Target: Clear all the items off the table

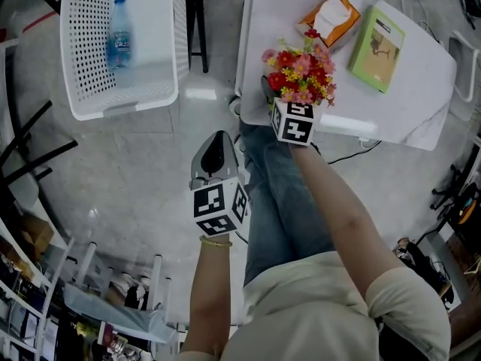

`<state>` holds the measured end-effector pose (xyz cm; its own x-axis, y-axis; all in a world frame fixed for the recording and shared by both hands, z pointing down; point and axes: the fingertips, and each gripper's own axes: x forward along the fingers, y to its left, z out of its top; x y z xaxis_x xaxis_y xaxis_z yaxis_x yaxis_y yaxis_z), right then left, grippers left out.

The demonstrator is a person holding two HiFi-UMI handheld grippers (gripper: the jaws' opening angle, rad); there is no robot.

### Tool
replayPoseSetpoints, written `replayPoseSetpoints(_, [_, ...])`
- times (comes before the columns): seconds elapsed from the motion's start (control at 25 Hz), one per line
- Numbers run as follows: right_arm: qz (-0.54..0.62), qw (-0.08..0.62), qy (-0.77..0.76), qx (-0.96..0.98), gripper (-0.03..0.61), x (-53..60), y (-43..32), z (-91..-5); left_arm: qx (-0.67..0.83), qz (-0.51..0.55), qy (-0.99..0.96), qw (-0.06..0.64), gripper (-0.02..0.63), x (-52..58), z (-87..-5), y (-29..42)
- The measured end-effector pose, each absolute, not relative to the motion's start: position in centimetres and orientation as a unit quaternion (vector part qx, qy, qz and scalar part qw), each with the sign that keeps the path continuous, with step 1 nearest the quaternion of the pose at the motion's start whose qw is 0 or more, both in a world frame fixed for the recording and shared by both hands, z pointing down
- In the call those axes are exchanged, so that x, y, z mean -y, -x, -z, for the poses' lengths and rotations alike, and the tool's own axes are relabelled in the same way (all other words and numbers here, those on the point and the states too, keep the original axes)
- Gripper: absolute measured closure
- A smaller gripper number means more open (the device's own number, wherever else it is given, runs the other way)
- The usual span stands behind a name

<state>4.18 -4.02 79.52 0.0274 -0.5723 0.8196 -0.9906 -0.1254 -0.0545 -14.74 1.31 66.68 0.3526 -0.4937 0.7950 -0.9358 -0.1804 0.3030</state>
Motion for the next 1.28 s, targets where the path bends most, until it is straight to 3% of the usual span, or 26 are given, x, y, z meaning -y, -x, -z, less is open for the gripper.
replayPoseSetpoints(1.28, [-0.359,0.331,-0.616,0.618,0.077,3.0,-4.7,-79.0,0.513,-0.259,-0.726,0.379,0.604,-1.7,-63.4,14.9])
